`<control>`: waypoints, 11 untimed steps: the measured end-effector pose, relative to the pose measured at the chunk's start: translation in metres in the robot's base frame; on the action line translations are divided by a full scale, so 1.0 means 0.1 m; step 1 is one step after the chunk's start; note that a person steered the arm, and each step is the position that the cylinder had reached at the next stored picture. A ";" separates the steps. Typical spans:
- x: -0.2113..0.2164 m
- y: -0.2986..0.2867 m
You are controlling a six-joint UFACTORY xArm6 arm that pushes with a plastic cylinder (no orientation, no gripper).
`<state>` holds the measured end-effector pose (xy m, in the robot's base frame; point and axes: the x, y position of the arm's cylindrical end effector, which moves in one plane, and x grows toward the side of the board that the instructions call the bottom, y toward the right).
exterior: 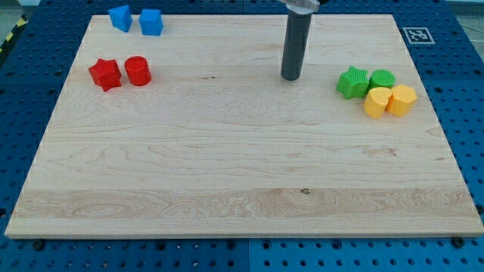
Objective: Move the arm towards the bottom right of the blue cube
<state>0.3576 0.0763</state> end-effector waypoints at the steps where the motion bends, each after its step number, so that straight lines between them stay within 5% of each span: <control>1: 0.00 -0.08; 9: 0.00 -1.08; 11: -0.35 -1.41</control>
